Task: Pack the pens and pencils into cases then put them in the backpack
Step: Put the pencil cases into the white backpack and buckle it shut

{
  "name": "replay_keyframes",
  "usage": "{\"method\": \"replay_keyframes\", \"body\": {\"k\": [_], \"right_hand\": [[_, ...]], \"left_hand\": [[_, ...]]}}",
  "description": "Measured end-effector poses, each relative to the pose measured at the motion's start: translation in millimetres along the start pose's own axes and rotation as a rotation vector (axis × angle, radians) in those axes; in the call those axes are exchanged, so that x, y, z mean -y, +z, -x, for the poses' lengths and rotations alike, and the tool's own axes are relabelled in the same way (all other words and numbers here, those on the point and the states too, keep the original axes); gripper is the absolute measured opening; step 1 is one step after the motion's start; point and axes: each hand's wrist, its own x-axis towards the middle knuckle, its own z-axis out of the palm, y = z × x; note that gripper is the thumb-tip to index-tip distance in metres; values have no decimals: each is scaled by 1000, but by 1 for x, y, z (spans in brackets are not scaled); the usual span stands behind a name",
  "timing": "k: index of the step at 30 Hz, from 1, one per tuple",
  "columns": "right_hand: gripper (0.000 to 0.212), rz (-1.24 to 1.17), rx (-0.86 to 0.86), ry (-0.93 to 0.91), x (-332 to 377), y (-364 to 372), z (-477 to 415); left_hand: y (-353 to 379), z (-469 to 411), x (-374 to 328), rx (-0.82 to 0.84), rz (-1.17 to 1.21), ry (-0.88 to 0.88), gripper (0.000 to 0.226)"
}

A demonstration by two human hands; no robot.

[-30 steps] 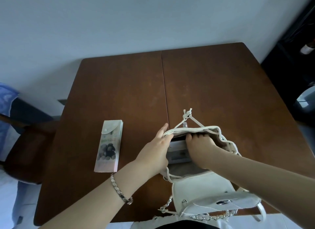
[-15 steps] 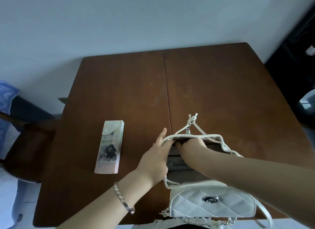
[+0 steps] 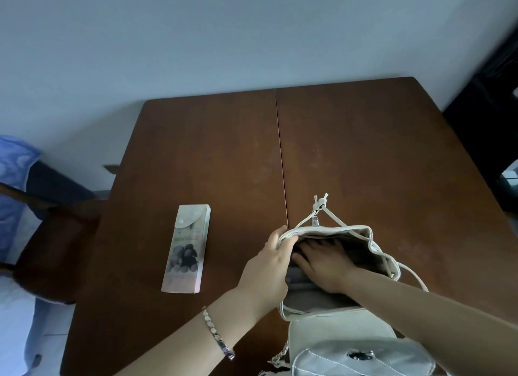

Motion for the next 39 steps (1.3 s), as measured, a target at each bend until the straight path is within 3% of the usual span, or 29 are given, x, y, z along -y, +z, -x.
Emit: {"method": "replay_keyframes", "body": {"k": [3, 6, 8, 10, 12, 14, 16, 18, 22, 24, 27, 30, 32, 35, 39], "right_hand": [[53, -39, 67, 54, 1, -3, 6], [56, 24, 65, 124, 5, -10, 23], [51, -54, -8, 113, 8, -22, 38], [34, -212, -112, 90, 9, -39, 49], [28, -356, -159, 128, 9, -55, 53], [30, -439, -127, 164, 7, -64, 50], [30, -493, -78, 162, 9, -68, 46], [30, -532, -55, 149, 11, -68, 43], [30, -533, -56, 131, 13, -67, 42], [27, -619, -46, 127, 11, -69, 43], [25, -984, -12, 196, 7, -77, 46], [38, -1331, -20, 331, -7, -84, 52], [49, -1420, -19, 389, -18, -88, 58], [46, -1259, -19, 369, -21, -93, 69], [26, -840, -238, 294, -28, -89, 80]], "left_hand": [[0, -4, 8, -22, 34, 34, 75], [-3, -4, 20, -33, 123, 54, 71], [-5, 0, 30, -80, 342, 96, 62], [-9, 5, 41, -229, 648, 101, 46], [-6, 6, 63, -430, 794, -71, 34], [2, -3, 98, -516, 403, -400, 46], [11, -7, 135, -399, -4, -689, 80], [17, -3, 158, -313, 4, -864, 98], [12, 1, 165, -337, 215, -941, 83], [-4, 1, 153, -367, 284, -880, 78], [-35, 12, 120, -408, 352, -574, 64], [-78, 33, 77, -390, 106, -239, 76], [-102, 45, 44, -271, -32, -78, 86], [-109, 46, 5, -42, -242, 55, 94], [-95, 34, -23, 26, -304, 129, 91]]}}
